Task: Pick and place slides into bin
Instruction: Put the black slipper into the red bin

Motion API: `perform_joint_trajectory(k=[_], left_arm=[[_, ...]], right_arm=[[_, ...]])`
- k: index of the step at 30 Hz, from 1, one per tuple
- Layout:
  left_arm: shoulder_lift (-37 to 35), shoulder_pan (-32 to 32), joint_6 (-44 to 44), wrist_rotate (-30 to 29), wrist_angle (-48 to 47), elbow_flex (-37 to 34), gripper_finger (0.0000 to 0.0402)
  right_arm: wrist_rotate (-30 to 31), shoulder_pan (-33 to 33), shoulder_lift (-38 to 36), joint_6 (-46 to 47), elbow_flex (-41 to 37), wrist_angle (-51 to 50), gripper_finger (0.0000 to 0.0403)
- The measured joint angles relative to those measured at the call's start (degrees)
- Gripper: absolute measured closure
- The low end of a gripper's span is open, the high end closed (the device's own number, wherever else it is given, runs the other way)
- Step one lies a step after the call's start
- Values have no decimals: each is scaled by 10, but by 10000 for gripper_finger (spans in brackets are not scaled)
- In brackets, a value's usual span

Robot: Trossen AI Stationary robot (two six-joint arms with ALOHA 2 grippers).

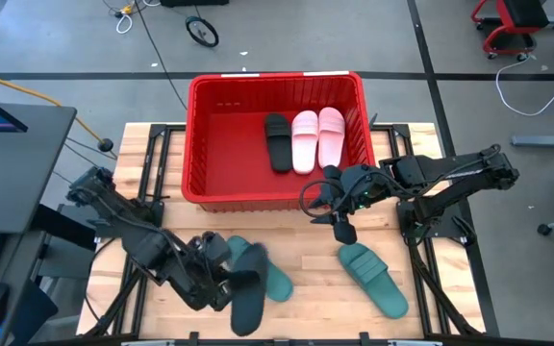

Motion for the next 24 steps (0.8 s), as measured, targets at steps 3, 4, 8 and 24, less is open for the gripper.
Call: perform_joint_trajectory(k=[3,4,8,24], left_arm=[[0,11,72,-83,1,48,402],[0,18,101,-108,1,62,401],[0,64,236,-169,-16,123,401],[-2,478,579,-179,-130,140,401]], right_arm=[[0,0,0,30,0,0,215],[0,0,0,43,0,0,215],[0,4,0,73,0,-1,215],[80,67,0,110,0,-2,215]])
